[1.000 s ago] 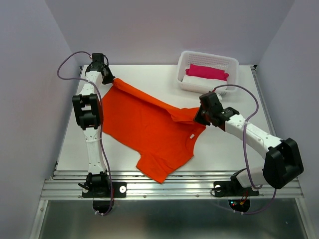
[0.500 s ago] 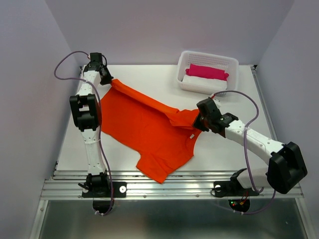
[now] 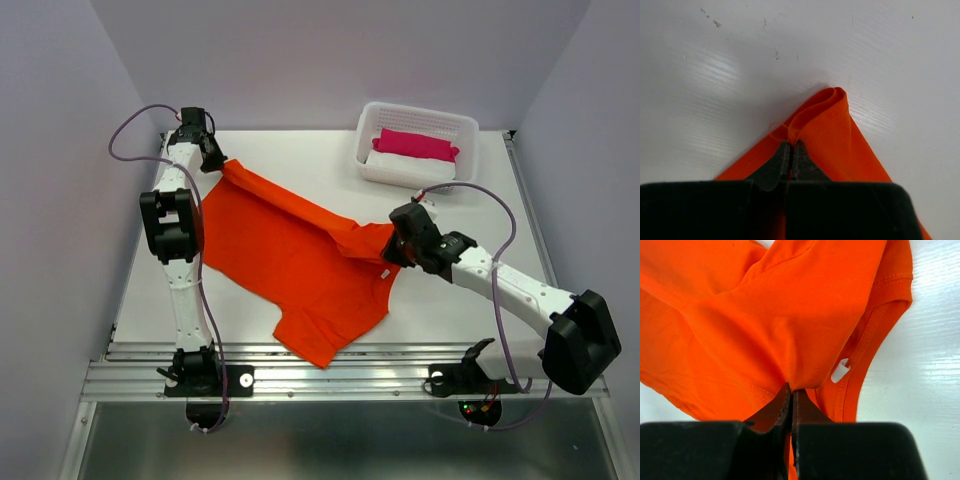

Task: Roll the t-shirts
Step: Fold the T-shirt at the center of the board.

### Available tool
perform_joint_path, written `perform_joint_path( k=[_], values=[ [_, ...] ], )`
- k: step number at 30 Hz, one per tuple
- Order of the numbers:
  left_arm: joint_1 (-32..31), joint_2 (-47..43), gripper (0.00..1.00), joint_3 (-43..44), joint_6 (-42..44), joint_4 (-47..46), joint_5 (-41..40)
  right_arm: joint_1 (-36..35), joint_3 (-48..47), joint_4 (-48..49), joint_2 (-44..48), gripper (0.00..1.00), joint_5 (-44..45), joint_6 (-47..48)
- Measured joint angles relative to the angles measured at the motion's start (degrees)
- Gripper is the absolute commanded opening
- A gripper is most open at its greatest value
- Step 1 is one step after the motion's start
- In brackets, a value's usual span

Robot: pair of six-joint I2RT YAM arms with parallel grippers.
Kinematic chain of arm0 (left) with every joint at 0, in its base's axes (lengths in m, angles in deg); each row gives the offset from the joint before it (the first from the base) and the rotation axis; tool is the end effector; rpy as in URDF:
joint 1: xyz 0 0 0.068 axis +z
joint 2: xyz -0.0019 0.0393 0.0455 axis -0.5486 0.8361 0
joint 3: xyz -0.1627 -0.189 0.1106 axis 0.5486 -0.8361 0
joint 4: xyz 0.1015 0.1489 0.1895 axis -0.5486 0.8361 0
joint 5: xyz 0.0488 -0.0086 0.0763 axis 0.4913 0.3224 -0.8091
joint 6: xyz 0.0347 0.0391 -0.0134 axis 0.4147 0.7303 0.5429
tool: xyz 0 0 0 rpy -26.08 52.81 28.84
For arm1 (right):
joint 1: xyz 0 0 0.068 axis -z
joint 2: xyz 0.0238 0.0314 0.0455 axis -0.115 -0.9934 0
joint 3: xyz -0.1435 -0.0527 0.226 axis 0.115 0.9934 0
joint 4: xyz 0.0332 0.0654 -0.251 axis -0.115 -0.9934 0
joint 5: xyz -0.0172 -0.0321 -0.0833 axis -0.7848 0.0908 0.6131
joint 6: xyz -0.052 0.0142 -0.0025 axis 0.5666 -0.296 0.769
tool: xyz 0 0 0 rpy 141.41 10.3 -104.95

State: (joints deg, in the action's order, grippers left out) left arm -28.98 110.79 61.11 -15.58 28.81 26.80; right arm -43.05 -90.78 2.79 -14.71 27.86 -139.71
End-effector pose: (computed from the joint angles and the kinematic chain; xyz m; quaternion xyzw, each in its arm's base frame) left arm 0.5402 0.0378 0.2200 -0.1658 0.8996 -0.0836 0.3952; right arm 0.2196 0.1510 0.2492 0.1531 0.9173 0.1509 0.3351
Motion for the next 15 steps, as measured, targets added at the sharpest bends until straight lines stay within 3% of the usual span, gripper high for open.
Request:
perform_joint_path(
  k=[15],
  values=[
    [0.4,0.0,0.00,0.0,0.2,1.6,-1.5,-6.1,0.0,-0.4,-0.7,0.01,0.7,2.7]
  ],
)
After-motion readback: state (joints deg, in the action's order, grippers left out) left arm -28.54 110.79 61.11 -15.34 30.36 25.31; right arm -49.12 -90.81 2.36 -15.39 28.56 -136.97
